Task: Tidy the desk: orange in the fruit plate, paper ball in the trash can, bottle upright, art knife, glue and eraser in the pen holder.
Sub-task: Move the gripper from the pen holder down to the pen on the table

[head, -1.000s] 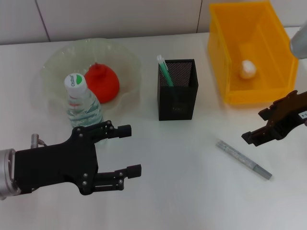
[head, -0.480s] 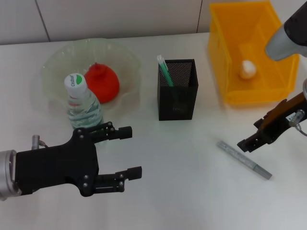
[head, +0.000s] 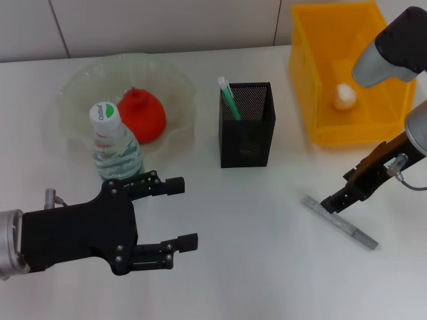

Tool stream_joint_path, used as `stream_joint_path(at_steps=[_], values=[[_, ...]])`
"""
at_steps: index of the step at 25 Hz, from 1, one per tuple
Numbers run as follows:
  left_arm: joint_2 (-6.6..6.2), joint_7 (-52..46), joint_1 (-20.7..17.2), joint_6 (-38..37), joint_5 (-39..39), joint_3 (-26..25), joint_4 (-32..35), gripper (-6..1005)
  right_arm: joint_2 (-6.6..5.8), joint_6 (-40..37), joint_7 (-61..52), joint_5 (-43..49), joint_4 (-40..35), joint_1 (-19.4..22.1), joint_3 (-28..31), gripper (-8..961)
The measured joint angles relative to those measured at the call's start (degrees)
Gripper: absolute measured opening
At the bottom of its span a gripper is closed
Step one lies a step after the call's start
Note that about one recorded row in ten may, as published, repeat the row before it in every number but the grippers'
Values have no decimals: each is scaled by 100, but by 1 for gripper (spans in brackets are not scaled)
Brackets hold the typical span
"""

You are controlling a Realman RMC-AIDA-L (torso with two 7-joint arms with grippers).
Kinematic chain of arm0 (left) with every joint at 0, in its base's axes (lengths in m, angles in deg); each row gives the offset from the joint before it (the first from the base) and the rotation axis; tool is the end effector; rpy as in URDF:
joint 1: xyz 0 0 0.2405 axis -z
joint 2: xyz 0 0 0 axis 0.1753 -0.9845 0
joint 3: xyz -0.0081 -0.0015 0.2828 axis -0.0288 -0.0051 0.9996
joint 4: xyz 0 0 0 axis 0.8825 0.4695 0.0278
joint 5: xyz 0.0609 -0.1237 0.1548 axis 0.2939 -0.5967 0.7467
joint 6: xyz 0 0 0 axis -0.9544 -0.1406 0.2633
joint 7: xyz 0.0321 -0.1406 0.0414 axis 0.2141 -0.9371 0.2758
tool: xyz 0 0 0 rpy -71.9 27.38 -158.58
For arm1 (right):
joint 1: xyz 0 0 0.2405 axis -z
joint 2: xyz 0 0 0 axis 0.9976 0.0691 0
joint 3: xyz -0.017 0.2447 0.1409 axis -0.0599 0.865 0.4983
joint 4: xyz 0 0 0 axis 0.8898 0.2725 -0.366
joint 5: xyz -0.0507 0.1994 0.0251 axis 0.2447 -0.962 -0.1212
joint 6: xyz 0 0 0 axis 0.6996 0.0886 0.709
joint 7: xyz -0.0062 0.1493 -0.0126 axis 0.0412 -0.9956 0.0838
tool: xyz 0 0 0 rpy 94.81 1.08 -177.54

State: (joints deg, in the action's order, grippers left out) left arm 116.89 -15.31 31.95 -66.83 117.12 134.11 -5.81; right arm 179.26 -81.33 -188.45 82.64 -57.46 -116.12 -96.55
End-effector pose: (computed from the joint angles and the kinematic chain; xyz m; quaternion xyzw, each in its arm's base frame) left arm -0.2539 0.2744 -0.0363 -0.9340 -0.0495 -0.3517 0.0396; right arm 0.2297 0.3439 0.0131 -0.9018 0.3601 -0.1786 0.1585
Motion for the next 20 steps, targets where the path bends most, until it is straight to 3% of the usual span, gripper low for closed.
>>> stream_joint_path(at_steps=[20], values=[[0,63,-58,-5,0,-10,-48,802,19,107,-254,465,411,-355,-501,753]])
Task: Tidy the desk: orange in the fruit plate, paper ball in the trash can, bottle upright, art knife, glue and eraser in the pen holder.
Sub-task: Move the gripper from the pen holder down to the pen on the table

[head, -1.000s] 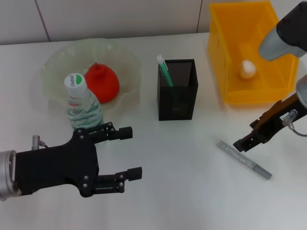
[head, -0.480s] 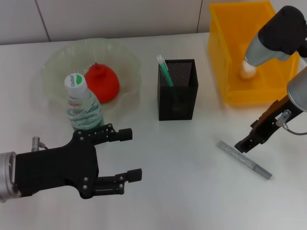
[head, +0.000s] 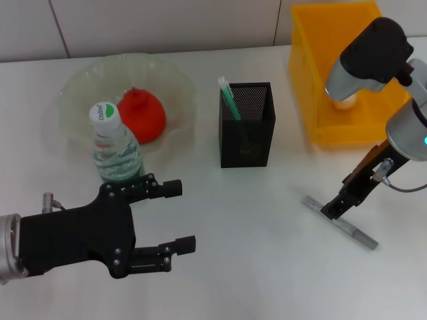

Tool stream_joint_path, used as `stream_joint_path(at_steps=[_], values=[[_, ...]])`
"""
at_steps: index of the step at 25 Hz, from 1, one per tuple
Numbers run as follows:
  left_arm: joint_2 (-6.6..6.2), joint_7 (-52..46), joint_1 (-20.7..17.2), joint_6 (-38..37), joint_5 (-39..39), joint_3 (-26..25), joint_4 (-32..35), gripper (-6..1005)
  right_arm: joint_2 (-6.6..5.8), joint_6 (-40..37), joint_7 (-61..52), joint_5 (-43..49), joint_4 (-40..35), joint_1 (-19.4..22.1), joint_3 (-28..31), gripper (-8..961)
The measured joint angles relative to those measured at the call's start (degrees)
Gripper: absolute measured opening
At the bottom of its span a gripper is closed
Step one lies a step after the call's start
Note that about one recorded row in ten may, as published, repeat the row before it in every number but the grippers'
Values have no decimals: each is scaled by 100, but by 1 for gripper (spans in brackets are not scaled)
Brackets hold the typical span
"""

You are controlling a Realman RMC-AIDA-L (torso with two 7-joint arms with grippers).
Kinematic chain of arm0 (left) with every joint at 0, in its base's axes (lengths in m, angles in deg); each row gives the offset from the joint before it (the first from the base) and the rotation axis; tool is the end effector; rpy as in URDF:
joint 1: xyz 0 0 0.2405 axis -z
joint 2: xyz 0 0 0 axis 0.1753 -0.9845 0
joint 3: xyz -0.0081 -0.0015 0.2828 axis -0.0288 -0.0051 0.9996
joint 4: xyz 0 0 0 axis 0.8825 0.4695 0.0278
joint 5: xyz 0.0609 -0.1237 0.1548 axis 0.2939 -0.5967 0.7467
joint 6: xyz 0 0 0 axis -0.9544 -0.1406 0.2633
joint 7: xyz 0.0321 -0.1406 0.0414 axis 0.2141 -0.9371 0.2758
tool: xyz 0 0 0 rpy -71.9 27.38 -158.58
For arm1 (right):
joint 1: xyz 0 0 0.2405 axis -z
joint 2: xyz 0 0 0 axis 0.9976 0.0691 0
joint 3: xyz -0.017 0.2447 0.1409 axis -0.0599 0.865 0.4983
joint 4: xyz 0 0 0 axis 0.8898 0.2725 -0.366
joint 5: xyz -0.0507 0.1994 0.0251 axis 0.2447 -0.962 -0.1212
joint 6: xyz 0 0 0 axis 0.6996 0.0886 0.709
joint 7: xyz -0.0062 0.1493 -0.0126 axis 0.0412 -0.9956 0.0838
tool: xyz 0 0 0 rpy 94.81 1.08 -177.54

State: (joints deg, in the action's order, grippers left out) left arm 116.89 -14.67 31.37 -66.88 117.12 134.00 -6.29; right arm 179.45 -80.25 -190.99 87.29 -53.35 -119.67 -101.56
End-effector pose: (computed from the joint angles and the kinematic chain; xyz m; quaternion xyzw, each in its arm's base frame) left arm -0.2575 0.2711 -0.0369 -0.9333 -0.0529 -0.3527 0.0428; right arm 0.2251 0.3518 -0.0038 -0.8950 0.3456 -0.2347 0.1567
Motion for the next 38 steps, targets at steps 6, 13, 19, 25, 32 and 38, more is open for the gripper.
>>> stream_joint_path(at_steps=[6,13,19,25,32,38], values=[[-2,10,10,5,0,-4,-11,802,1,97,-2,-11,72,-10,-9,753],[-6,16,36,25,0,-12,-12,802,9,126,-2,-12,95,-18,-21,751],[-10,16,52,30,0,-13,-13,802,10,209,-4,-6,159,-24,-126,745],[-9,16,52,41,0,-13,-13,802,10,328,-67,9,369,-96,-302,571],[-9,63,52,44,0,-13,-22,802,3,398,-73,13,480,-124,-304,536],[-9,65,51,44,0,-13,-22,802,1,445,-112,17,572,-167,-304,530]])
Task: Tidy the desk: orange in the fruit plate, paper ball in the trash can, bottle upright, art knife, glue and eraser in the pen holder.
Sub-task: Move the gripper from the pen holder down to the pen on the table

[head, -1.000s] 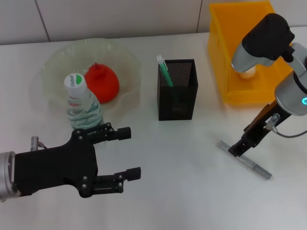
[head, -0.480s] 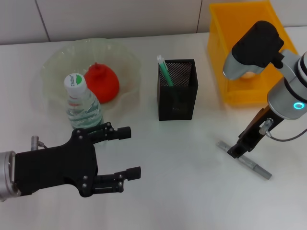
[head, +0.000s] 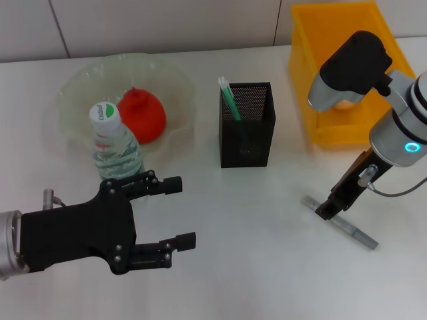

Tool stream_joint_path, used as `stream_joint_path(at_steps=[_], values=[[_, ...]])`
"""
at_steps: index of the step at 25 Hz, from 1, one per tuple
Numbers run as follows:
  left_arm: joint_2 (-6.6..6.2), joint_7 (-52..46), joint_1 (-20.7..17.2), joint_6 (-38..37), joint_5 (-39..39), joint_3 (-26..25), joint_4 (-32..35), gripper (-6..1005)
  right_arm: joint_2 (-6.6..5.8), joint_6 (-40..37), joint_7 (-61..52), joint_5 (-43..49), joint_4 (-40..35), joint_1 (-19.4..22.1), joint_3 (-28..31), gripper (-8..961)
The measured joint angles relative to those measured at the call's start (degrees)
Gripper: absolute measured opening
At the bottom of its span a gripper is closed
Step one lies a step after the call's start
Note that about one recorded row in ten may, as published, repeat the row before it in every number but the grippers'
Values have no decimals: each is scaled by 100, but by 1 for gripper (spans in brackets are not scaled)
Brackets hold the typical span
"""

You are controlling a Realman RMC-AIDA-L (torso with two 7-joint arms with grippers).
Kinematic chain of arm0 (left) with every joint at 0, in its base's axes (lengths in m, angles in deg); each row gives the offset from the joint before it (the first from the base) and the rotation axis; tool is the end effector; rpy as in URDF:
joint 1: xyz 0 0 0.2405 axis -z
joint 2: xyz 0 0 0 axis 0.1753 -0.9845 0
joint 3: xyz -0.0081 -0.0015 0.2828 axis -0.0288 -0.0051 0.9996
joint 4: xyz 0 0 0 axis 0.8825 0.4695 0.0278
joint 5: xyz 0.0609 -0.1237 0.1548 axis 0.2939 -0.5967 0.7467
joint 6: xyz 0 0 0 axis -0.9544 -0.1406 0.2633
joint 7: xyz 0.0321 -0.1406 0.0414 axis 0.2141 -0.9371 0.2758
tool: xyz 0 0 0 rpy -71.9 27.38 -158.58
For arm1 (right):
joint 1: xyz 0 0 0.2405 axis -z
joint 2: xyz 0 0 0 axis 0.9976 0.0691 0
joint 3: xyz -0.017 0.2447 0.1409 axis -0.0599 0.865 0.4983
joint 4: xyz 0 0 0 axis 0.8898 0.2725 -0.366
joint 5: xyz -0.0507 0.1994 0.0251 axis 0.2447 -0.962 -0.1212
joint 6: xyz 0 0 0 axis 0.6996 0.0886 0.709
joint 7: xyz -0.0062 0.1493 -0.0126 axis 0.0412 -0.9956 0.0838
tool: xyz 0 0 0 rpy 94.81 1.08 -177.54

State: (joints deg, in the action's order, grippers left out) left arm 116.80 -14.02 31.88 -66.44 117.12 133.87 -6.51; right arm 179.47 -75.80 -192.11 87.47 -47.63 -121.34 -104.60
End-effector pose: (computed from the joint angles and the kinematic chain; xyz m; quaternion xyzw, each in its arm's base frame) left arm -0.2565 0.2743 -0.0368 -0.9341 -0.0466 -0.3507 0.0470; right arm 0.2293 0.3581 -0.0223 -0.8929 0.3439 -0.2470 0.1531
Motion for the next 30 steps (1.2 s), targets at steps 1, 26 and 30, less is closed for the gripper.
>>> stream_joint_path(at_steps=[1,26,30], values=[[0,0,-3,0,0,0,0,802,0,4,-8,0,11,-1,0,527],[0,4,-43,-4,0,0,1,802,9,98,-108,3,203,-29,-223,466],[0,4,-44,-16,0,0,1,802,9,120,-125,3,216,-29,-297,434]])
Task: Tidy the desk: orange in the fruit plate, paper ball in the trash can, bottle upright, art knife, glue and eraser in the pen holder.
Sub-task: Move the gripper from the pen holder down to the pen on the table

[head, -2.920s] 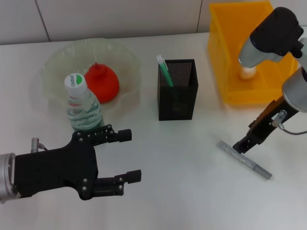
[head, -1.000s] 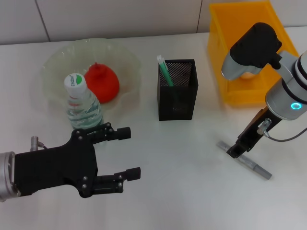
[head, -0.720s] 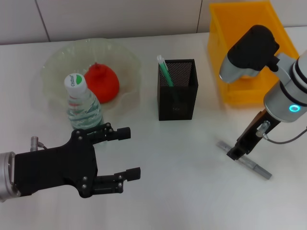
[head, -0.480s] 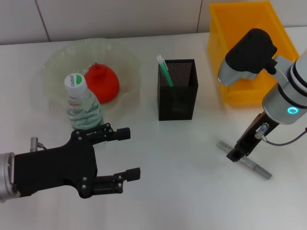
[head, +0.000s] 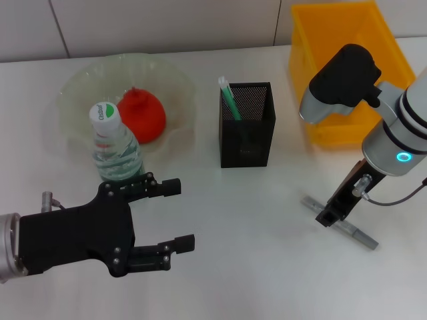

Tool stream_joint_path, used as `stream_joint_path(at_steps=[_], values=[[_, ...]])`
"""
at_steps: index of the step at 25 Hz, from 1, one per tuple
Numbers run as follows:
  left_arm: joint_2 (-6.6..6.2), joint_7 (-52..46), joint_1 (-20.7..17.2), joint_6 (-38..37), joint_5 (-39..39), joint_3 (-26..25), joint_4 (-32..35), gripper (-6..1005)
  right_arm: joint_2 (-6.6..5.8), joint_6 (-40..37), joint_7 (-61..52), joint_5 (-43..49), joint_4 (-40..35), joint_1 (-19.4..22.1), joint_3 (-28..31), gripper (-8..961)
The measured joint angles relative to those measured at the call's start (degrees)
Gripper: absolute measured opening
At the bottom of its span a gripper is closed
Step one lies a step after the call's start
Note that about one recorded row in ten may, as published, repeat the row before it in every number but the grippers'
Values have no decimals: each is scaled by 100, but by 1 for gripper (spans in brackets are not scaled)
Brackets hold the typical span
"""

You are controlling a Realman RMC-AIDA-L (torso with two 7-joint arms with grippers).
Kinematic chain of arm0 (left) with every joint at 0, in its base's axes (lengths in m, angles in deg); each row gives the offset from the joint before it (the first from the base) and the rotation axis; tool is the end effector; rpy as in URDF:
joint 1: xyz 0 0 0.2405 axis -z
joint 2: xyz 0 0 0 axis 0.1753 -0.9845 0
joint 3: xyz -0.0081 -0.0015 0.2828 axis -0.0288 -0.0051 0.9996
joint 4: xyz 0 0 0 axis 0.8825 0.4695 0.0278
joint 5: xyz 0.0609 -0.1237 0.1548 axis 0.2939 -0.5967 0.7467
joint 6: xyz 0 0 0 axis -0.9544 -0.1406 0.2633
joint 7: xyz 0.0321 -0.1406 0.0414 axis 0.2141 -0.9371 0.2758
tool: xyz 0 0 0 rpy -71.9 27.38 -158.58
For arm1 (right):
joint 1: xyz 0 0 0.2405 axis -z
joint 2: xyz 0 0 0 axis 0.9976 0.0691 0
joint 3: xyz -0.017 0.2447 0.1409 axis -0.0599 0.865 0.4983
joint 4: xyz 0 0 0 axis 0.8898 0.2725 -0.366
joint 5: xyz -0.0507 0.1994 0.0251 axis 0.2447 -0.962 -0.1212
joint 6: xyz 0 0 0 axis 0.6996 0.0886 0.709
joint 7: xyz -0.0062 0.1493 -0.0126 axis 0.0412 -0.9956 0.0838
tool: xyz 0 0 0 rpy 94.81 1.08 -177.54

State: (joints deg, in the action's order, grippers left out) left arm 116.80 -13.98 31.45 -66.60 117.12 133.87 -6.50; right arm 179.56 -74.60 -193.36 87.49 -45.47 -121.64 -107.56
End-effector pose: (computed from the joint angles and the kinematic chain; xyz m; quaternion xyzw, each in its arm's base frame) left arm -0.2584 0.2721 -0.0367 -0.9338 -0.0492 -0.3512 0.0474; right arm 0.2320 0.3548 -0.0339 -0.8904 0.3423 -0.2630 0.1442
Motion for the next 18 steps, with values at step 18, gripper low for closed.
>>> stream_joint_path(at_steps=[18], values=[[0,5,17,15,0,0,0,802,0,118,-63,6,236,-55,-2,383]])
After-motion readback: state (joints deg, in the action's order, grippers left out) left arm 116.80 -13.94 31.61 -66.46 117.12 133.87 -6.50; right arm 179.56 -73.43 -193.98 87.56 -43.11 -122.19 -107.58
